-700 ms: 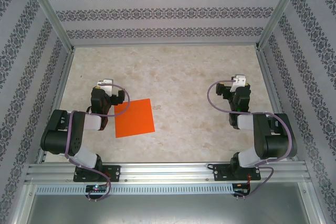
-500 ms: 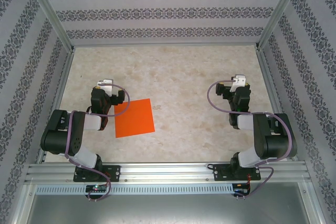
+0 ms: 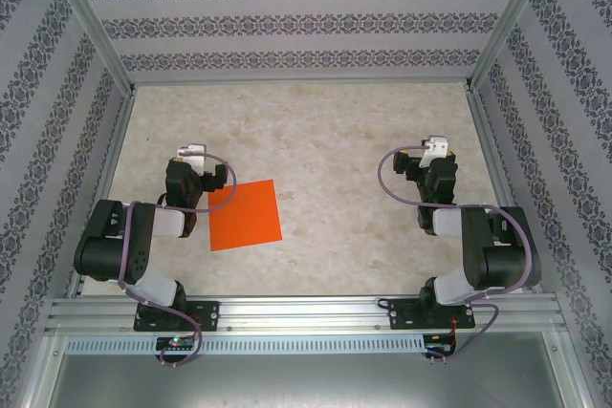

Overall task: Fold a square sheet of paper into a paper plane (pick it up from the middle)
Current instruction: Move the square sheet of paper to the center of the table.

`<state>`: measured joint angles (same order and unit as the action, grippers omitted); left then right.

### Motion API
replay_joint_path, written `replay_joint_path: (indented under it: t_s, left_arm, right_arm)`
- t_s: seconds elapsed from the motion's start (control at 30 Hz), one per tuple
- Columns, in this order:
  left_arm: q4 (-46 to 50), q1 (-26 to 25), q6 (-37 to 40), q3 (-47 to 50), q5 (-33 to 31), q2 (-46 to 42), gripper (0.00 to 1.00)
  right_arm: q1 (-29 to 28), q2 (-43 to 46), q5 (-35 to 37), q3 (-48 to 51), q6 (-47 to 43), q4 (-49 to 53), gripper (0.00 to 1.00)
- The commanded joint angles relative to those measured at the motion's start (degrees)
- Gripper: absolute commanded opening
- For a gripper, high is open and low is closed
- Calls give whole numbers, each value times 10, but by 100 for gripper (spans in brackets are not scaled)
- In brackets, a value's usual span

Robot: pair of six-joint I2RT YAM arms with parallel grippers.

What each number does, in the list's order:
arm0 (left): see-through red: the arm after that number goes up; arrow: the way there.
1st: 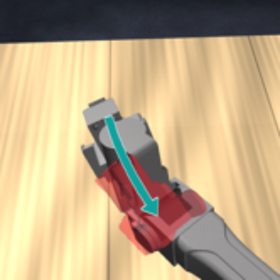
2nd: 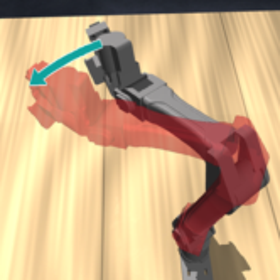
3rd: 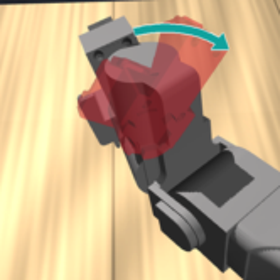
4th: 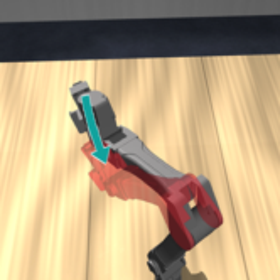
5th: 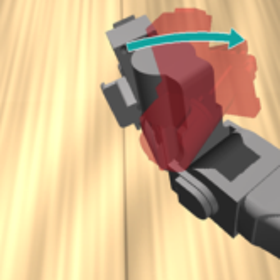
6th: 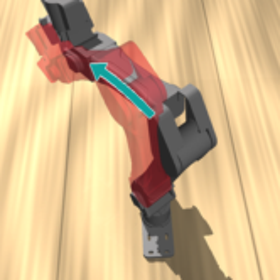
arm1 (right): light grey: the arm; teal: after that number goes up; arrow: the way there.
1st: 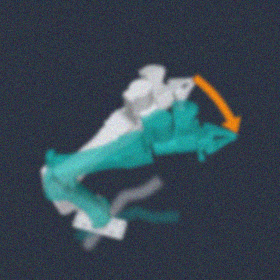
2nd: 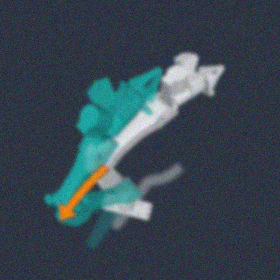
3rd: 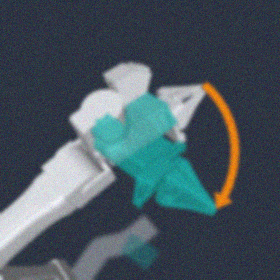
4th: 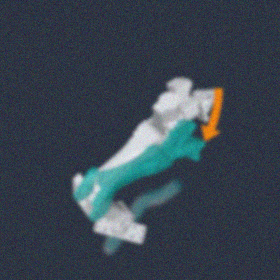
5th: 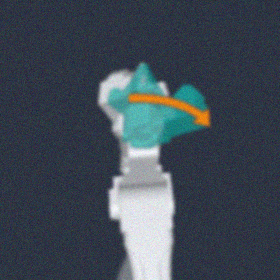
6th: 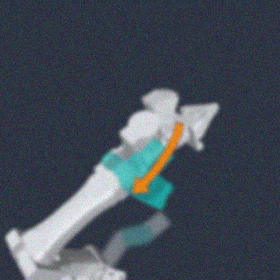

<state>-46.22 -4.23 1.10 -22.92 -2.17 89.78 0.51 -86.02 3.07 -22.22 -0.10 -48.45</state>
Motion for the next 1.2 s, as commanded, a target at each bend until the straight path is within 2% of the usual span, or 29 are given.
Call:
replay_joint_path:
  t_s: [0.0,1.0,1.17]
  left_arm:
    - [-11,6,8,-11,6,-3,100]
    - [-16,7,7,-8,8,-6,100]
    - [67,6,11,-25,25,-64,100]
  right_arm:
    - [4,3,-10,-2,-4,-12,98]
    - [10,2,-14,-4,2,-8,98]
    - [-2,11,-5,-3,-13,-2,98]
